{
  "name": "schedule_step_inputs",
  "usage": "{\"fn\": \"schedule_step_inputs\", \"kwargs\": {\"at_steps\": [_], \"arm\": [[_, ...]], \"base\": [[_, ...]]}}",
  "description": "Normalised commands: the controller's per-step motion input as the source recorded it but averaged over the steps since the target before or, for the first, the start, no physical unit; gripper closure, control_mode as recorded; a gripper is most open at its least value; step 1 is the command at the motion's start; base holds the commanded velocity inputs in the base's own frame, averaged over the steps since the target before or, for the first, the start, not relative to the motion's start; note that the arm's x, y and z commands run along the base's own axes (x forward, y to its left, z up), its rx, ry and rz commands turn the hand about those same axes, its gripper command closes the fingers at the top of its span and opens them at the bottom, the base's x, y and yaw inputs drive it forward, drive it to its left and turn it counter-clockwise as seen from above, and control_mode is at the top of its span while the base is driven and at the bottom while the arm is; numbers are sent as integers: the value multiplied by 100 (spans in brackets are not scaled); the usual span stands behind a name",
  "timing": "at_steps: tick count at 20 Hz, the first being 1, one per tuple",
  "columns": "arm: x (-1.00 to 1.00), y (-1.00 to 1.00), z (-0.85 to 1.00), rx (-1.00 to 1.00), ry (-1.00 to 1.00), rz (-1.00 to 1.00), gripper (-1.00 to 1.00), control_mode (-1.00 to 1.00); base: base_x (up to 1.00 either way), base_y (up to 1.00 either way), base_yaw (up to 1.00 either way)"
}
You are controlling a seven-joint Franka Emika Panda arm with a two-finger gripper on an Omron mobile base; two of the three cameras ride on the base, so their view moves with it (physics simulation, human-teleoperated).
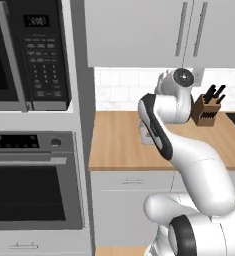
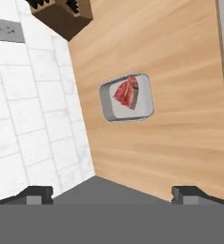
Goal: Take the meat container that has the steak and place it on the second highest rack of the freezer. Then take the vegetable container that has the tomato and cucumber and place it on the highest rack of the freezer.
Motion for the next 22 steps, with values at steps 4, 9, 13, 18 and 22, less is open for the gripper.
{"fn": "schedule_step_inputs", "kwargs": {"at_steps": [4, 9, 13, 18, 22], "arm": [[0, 0, 0, 0, 0, 0, -100, 100], [0, 0, 0, 0, 0, 0, -100, 100], [0, 0, 0, 0, 0, 0, -100, 100], [11, -43, -62, 1, 7, 7, -100, -100], [38, -52, -88, 8, 19, 27, -100, -100]], "base": [[4, -28, 0], [51, -34, 0], [35, -42, 4], [3, -7, 1], [0, 0, 0]]}}
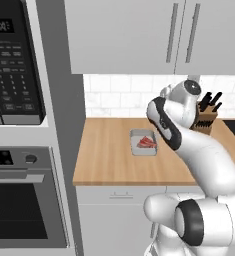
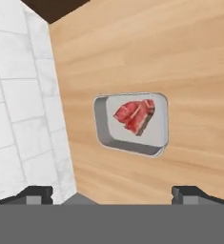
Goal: Take the meat container that has the steak and place it on the second highest rack of the freezer. Then take the vegetable container that has the tomato and cucumber and place it on the highest rack of the freezer.
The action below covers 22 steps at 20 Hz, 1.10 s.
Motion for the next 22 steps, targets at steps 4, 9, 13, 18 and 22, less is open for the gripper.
{"fn": "schedule_step_inputs", "kwargs": {"at_steps": [4, 9, 13, 18, 22], "arm": [[14, -46, -90, 6, 9, 46, -100, -100], [35, 28, -50, -5, 29, 35, -100, -100], [0, 26, -93, -33, 21, 48, -100, -100], [-26, -25, -83, -5, 2, 32, -100, -100], [-9, -13, -27, 0, -3, 5, -100, -100]], "base": [[0, 0, 0], [0, 0, 0], [0, 0, 0], [0, 0, 0], [0, 0, 0]]}}
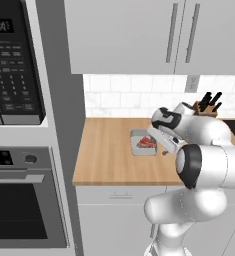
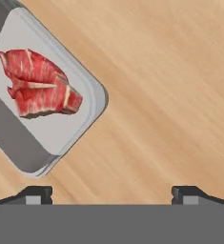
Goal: Take the meat container that has the steak and place it on the second highest rack of the freezer. Then take the vegetable container that has the tomato and cucumber and place it on the highest rack of the freezer.
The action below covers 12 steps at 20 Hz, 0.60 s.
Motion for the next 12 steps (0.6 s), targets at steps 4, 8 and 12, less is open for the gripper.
{"fn": "schedule_step_inputs", "kwargs": {"at_steps": [4, 8, 12], "arm": [[2, 0, -35, -2, 0, 1, -100, -100], [34, 0, -20, -7, 0, 0, -100, -100], [37, 0, -15, -2, 0, 0, -100, -100]], "base": [[0, 0, 0], [0, 0, 0], [0, 0, 0]]}}
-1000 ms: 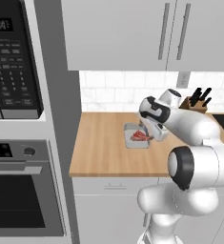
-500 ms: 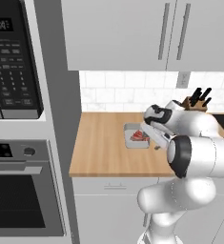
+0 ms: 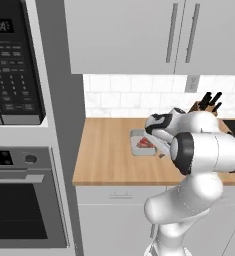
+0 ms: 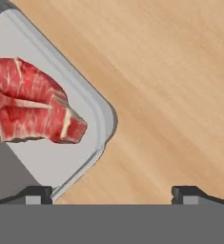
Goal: Take the meat container that has the steak and place it on the second highest rack of the freezer. Then take the vegetable container that has the tomato and cucumber and place it on the highest rack of the freezer.
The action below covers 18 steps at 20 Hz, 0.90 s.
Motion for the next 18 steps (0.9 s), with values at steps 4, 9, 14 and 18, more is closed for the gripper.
{"fn": "schedule_step_inputs", "kwargs": {"at_steps": [4, 9, 14, 18], "arm": [[33, 0, -33, -2, 4, 0, -100, -100], [26, 0, -29, 0, 8, 0, -100, -100], [1, 2, -16, 0, 6, 0, 100, -100], [0, 0, 0, 0, 0, 0, 100, -100]], "base": [[0, 0, 0], [0, 0, 0], [0, 0, 0], [0, 0, 0]]}}
